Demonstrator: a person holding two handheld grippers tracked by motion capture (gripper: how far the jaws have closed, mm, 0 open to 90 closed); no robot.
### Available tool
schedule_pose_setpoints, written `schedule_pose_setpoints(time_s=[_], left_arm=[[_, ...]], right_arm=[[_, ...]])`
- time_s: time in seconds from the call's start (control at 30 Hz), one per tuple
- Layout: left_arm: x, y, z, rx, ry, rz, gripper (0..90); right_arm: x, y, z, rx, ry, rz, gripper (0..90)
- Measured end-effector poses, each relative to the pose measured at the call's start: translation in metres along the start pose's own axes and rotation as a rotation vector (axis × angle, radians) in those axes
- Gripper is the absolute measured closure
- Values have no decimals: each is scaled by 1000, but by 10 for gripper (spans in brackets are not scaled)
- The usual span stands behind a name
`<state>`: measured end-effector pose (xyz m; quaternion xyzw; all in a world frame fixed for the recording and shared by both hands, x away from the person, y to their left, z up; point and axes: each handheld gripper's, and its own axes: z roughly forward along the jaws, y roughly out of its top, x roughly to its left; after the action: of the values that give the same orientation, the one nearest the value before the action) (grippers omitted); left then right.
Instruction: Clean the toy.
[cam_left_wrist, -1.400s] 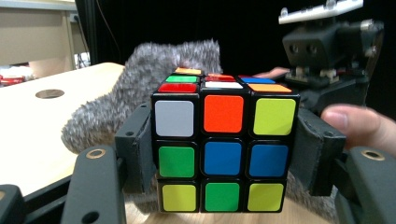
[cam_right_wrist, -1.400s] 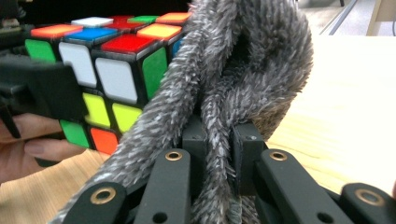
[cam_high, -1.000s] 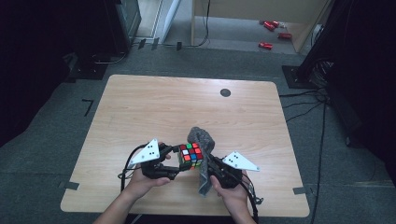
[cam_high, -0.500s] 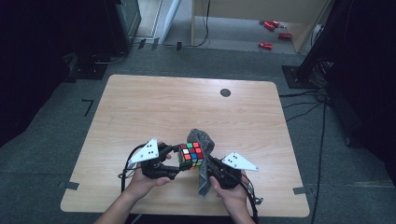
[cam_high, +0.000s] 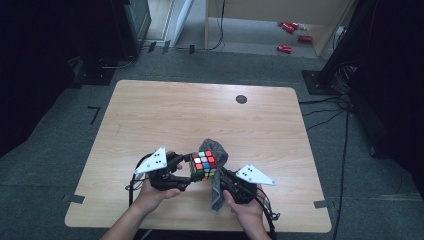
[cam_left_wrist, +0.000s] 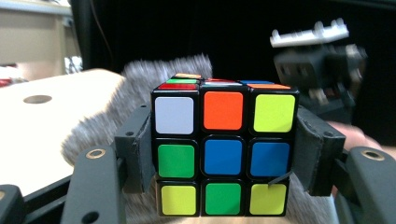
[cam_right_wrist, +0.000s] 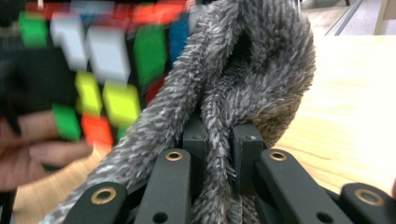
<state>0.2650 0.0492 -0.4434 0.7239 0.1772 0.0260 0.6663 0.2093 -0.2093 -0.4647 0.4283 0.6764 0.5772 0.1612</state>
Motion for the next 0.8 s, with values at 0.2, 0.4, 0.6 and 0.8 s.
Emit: schedule_pose_setpoints(time_s=[0.2,0.4,0.6,0.8], left_arm=[[2,-6,4,37,-29,-13,354],[-4,-4,8,37,-26,6,354],[7,-2,-3,18,28,-9,353],[-3,-7,8,53,-2,11,354]], right_arm=[[3,9,-6,-46,-16,-30,802],[-7,7,-6,-39,-18,-7,800],[2,1,2,8,5,-37,800],[-3,10,-6,-42,-16,-21,800]])
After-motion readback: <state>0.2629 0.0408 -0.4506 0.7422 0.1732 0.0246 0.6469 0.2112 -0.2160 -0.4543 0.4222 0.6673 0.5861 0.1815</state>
